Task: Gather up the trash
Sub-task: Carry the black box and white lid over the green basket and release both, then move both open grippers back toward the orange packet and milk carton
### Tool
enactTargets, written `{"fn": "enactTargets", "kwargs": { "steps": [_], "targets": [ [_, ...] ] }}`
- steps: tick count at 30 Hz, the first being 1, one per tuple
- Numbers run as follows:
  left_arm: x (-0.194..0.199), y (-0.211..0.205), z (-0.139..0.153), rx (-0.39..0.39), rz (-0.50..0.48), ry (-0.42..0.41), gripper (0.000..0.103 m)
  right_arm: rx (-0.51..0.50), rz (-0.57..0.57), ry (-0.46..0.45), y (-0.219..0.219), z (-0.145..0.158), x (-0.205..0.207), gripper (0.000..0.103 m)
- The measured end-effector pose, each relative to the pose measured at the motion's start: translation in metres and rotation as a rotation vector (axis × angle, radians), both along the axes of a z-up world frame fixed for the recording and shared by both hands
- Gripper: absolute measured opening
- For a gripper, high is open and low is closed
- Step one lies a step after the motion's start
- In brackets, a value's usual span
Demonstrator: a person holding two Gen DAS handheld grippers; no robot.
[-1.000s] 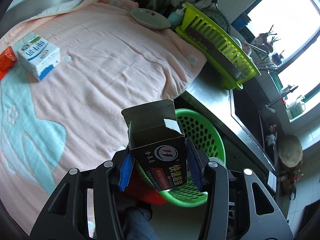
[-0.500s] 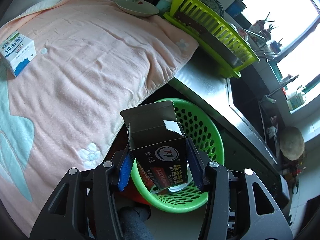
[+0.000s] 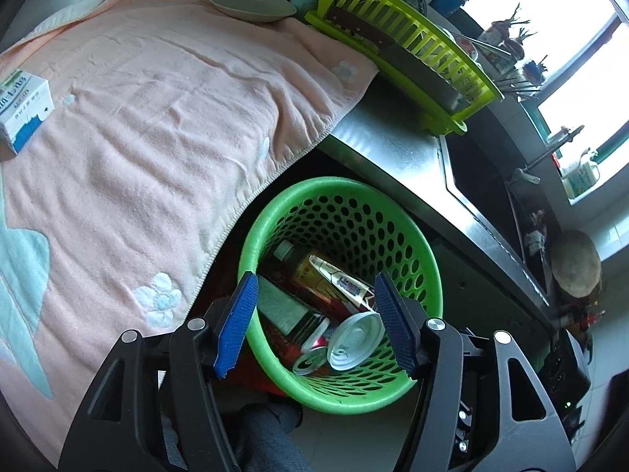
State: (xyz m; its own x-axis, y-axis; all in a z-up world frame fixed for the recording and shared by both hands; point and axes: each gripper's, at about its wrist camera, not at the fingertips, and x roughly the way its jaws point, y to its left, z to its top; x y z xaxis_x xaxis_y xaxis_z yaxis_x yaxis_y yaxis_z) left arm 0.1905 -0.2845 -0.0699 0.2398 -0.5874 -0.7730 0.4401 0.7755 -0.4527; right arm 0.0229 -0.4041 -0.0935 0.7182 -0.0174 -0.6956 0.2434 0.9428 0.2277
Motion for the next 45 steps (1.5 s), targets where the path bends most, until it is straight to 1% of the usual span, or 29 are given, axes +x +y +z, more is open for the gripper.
{"fn": "enactTargets", "kwargs": {
  "steps": [6, 9, 16, 21, 26, 34, 43, 45],
  "targets": [
    [0.002, 0.021, 0.014, 0.015, 0.027, -0.043, 0.062, -0.013, 0.025, -0.008, 0.008, 0.007, 0.009, 0.093],
    [0.005, 0.034, 0.02, 0.028, 0.047, -0.059, 0.062, -0.028, 0.055, -0.011, 0.017, 0.011, 0.018, 0.093],
    [0.015, 0.08, 0.031, 0.073, 0.111, -0.109, 0.062, -0.05, 0.139, -0.019, 0.041, 0.023, 0.047, 0.093],
    [0.026, 0.116, 0.035, 0.098, 0.165, -0.126, 0.062, -0.064, 0.208, -0.023, 0.061, 0.031, 0.075, 0.093],
    [0.038, 0.156, 0.039, 0.158, 0.226, -0.154, 0.062, -0.068, 0.285, -0.032, 0.087, 0.041, 0.105, 0.093],
    [0.06, 0.219, 0.048, 0.223, 0.333, -0.185, 0.062, -0.123, 0.398, -0.038, 0.132, 0.056, 0.153, 0.093],
    [0.097, 0.278, 0.05, 0.303, 0.434, -0.193, 0.062, -0.15, 0.518, -0.038, 0.18, 0.074, 0.215, 0.093],
    [0.106, 0.289, 0.05, 0.311, 0.444, -0.19, 0.062, -0.154, 0.54, -0.045, 0.191, 0.077, 0.228, 0.093]
  ]
}}
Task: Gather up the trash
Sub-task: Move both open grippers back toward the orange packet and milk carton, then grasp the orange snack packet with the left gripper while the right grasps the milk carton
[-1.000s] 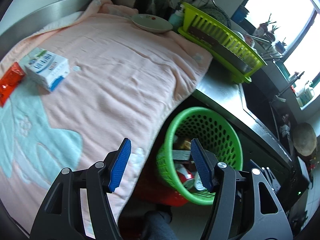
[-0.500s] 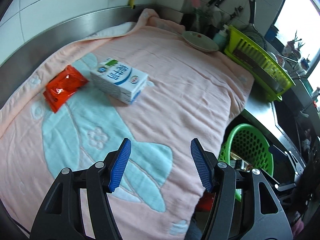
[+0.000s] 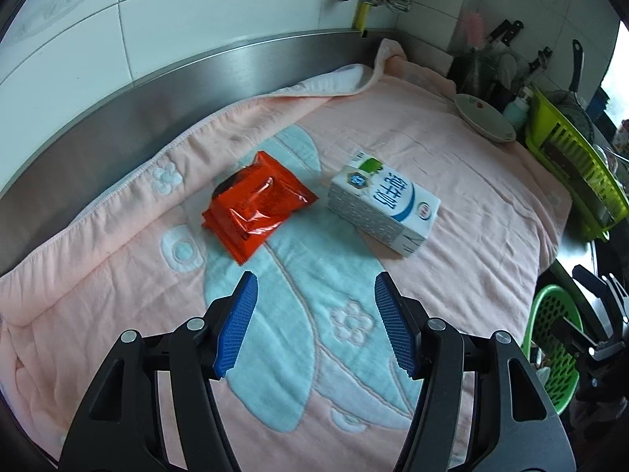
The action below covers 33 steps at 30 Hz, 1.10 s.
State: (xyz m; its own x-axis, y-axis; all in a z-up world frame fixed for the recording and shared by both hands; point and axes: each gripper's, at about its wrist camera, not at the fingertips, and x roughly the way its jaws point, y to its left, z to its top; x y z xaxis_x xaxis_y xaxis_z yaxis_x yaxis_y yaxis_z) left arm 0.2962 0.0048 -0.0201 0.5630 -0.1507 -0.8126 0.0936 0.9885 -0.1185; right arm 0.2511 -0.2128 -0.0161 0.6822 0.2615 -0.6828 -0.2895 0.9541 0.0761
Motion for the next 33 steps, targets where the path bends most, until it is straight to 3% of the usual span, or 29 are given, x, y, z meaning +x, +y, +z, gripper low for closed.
{"fn": "enactTargets", "kwargs": {
  "steps": [6, 16, 23, 26, 29, 30, 32, 33],
  "targets": [
    [0.019, 0.023, 0.0, 0.041, 0.02, -0.007, 0.062, -0.033, 0.092, 0.002, 0.038, 0.003, 0.044, 0.093],
    [0.041, 0.053, -0.015, 0.048, 0.012, 0.006, 0.062, -0.123, 0.234, 0.026, 0.092, -0.023, 0.114, 0.093],
    [0.053, 0.065, -0.026, 0.048, -0.014, 0.011, 0.062, -0.152, 0.286, 0.054, 0.113, -0.042, 0.152, 0.093],
    [0.057, 0.063, -0.028, 0.057, -0.032, 0.001, 0.069, -0.18, 0.292, 0.069, 0.122, -0.051, 0.167, 0.093],
    [0.062, 0.059, -0.029, 0.065, -0.053, -0.006, 0.07, -0.208, 0.283, 0.078, 0.126, -0.058, 0.179, 0.093],
    [0.064, 0.057, -0.03, 0.07, -0.058, -0.006, 0.07, -0.205, 0.289, 0.09, 0.126, -0.06, 0.182, 0.092],
    [0.067, 0.054, -0.031, 0.076, -0.072, -0.006, 0.072, -0.213, 0.283, 0.109, 0.125, -0.064, 0.187, 0.076],
    [0.069, 0.052, -0.031, 0.085, -0.074, -0.01, 0.073, -0.208, 0.285, 0.117, 0.124, -0.066, 0.187, 0.072]
  ]
}}
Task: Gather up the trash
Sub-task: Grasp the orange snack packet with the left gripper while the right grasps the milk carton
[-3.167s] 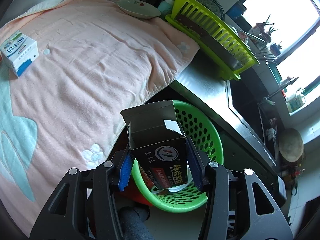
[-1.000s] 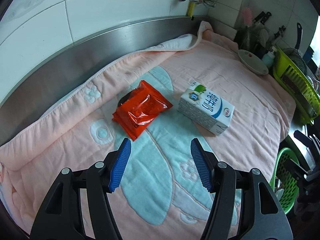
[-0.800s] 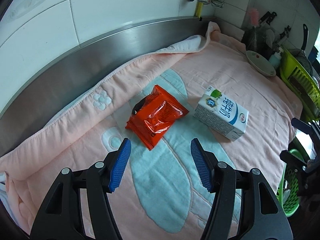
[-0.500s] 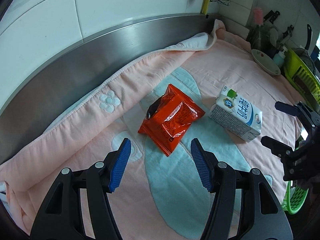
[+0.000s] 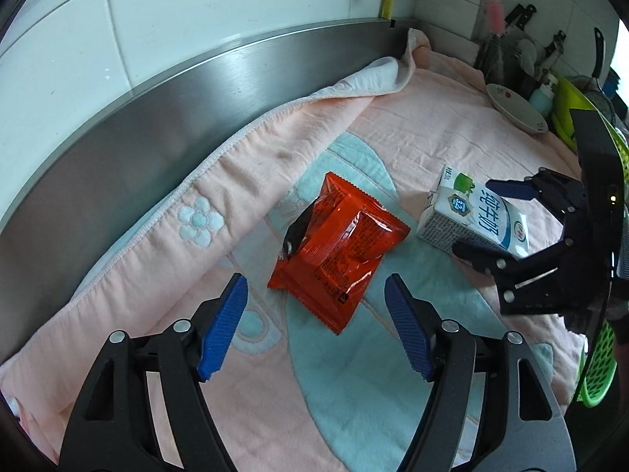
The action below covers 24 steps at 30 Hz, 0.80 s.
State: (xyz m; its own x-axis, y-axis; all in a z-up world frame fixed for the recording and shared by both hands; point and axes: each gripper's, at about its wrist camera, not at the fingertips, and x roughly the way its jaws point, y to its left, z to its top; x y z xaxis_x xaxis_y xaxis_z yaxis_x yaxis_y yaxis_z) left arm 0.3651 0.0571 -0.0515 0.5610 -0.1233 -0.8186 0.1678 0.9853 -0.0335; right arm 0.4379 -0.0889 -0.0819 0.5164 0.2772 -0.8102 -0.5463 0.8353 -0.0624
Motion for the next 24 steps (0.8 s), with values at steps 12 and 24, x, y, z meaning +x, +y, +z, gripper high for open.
{"fn": "enactTargets", "kwargs": {
  "steps": [12, 24],
  "targets": [
    [0.033, -0.015, -0.014, 0.043, -0.074, -0.006, 0.087, 0.082, -0.056, 0.002, -0.037, 0.012, -0.024, 0.067],
    [0.051, -0.026, -0.042, -0.009, -0.146, 0.053, 0.07, 0.143, -0.088, 0.002, -0.066, 0.015, -0.064, 0.067]
  ]
}}
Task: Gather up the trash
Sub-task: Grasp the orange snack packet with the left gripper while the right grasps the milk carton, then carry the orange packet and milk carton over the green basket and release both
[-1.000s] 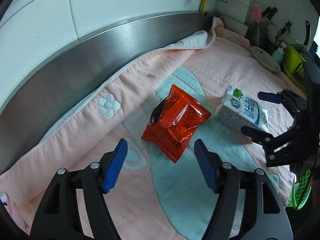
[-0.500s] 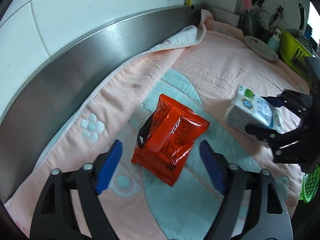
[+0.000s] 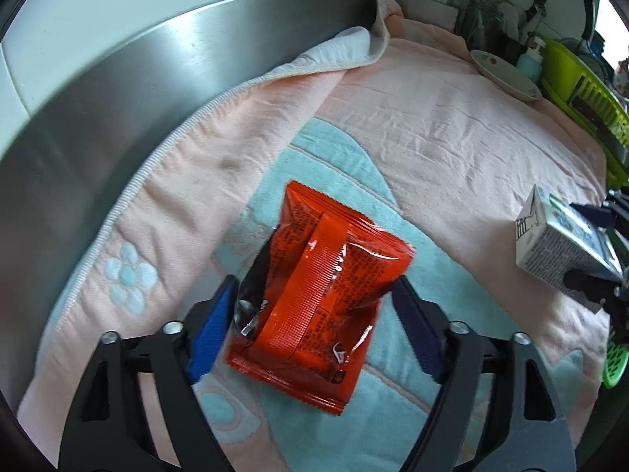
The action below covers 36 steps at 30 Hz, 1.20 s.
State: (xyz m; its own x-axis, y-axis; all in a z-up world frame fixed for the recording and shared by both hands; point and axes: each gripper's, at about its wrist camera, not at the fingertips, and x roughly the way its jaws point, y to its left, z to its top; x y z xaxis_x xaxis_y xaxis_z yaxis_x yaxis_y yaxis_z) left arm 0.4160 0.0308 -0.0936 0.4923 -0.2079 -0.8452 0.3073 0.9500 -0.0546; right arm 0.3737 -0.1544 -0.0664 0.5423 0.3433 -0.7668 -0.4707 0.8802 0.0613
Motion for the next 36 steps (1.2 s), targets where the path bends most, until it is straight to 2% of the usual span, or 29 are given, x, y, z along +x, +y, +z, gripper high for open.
{"fn": "enactTargets", "kwargs": {
  "steps": [1, 2, 4, 5, 7, 11, 20, 26, 36],
  "targets": [
    [-0.001, -0.001, 0.0, -0.012, 0.001, 0.004, 0.066, 0.004, -0.005, 0.0, -0.002, 0.0, -0.003, 0.067],
    [-0.002, -0.002, 0.001, -0.017, 0.002, -0.003, 0.057, 0.006, -0.01, 0.0, -0.003, 0.0, -0.006, 0.067],
    [-0.005, -0.005, 0.003, -0.024, -0.001, -0.008, 0.051, 0.014, -0.018, 0.0, -0.006, 0.001, -0.011, 0.066],
    [-0.007, -0.006, 0.005, -0.022, 0.001, -0.014, 0.042, 0.02, -0.022, -0.002, -0.008, 0.002, -0.014, 0.066],
    [-0.013, -0.007, 0.009, -0.034, 0.003, -0.013, 0.035, 0.032, -0.031, -0.01, -0.011, 0.006, -0.021, 0.065],
    [-0.03, -0.011, 0.017, -0.049, 0.011, -0.027, 0.027, 0.064, -0.051, -0.022, -0.019, 0.014, -0.038, 0.065],
    [-0.088, -0.031, 0.042, -0.111, -0.003, -0.067, 0.026, 0.092, -0.094, -0.071, -0.035, 0.031, -0.099, 0.064],
    [-0.129, -0.061, 0.06, -0.143, -0.059, -0.097, 0.025, 0.086, -0.158, -0.113, -0.056, 0.041, -0.146, 0.064],
    [-0.179, -0.133, 0.082, -0.168, -0.187, -0.13, 0.025, 0.038, -0.372, -0.125, -0.14, 0.04, -0.214, 0.065]
  ]
}}
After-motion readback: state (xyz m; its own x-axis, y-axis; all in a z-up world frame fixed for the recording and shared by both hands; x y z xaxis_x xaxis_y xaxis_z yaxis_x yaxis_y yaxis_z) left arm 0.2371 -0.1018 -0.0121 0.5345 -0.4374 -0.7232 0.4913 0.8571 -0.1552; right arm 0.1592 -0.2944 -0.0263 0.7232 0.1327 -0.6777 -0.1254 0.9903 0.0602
